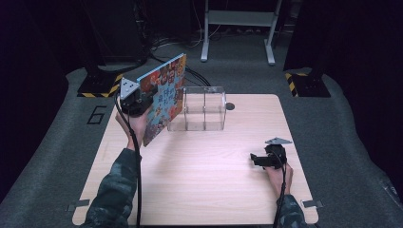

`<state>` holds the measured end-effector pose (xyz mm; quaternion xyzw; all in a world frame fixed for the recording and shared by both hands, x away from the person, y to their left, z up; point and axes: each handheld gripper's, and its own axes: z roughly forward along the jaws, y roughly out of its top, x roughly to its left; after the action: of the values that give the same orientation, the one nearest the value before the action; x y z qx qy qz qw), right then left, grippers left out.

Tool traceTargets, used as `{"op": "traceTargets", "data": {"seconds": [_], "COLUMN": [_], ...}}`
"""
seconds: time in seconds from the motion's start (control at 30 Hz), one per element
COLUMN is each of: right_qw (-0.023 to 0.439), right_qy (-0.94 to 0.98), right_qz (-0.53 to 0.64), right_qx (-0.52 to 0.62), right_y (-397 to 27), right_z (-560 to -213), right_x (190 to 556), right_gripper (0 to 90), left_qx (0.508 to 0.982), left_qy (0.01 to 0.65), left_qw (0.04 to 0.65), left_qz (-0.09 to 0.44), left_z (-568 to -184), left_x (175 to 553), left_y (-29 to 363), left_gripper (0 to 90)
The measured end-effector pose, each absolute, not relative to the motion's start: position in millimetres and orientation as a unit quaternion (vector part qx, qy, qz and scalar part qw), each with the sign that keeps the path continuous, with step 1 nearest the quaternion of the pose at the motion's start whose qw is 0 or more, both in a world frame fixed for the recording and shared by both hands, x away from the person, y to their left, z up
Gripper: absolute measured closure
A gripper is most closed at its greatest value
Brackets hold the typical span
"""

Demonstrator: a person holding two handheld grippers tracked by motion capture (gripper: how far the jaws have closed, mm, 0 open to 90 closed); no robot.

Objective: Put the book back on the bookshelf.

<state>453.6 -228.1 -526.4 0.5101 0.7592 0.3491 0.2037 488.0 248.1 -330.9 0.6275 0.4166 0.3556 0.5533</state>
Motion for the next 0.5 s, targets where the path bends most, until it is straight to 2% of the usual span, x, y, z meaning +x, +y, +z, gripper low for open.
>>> {"op": "traceTargets", "data": {"seconds": [0.5], "right_qw": [0.204], "right_qy": [0.759], "right_qz": [0.350], "right_qx": [0.510], "right_y": [-228.4], "right_z": [-526.4], "right_x": [453.5], "right_gripper": [9.7], "left_qx": [0.601], "left_qy": [0.430], "left_qw": [0.563], "left_qz": [0.370], "left_z": [-357.3], "left_x": [489.8], "left_y": [242.4], "left_gripper": [81.1]}}
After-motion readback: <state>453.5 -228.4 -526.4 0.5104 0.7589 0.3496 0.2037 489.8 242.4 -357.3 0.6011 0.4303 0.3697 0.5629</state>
